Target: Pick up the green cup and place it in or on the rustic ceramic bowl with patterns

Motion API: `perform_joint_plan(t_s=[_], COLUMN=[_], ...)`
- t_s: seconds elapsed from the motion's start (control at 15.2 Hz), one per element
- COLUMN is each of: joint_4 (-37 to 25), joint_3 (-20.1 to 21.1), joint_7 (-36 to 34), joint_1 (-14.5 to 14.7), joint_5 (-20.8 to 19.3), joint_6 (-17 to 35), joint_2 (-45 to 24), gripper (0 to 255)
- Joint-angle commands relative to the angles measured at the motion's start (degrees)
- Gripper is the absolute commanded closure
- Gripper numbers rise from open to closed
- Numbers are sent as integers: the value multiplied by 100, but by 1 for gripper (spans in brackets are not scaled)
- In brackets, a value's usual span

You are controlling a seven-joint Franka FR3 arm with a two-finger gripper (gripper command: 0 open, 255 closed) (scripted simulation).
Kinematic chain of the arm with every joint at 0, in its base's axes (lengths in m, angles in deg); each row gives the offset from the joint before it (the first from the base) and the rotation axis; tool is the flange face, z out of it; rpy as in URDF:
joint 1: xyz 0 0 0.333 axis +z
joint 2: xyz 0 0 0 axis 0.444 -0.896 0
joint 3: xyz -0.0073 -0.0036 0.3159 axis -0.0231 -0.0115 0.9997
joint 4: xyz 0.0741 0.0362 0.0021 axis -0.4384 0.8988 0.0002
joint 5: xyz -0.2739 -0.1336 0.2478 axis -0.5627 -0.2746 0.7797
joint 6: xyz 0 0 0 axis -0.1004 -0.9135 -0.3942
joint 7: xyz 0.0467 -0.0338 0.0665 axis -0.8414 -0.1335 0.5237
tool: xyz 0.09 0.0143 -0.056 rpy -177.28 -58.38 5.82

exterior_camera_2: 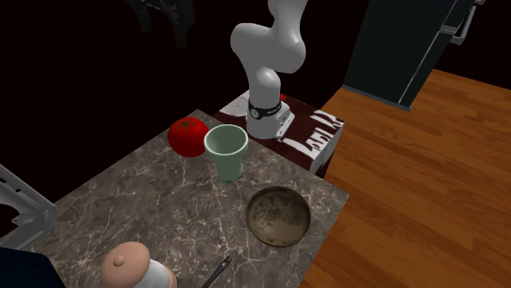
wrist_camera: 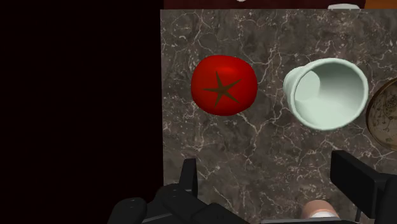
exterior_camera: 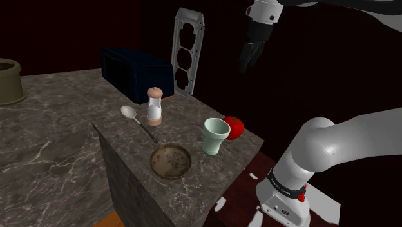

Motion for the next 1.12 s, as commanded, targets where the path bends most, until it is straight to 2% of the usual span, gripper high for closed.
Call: perform_joint_plan(t_s=[0.0,0.53,1.06], joint_4=[0,1265,2120], joint_3=[0,776,1684], joint_7=[0,-900,-1853], joint_1=[0,288,651], joint_5=[0,440,944], joint_6=[0,929,2027], joint_2=[0,269,-37], gripper=[0,0,0])
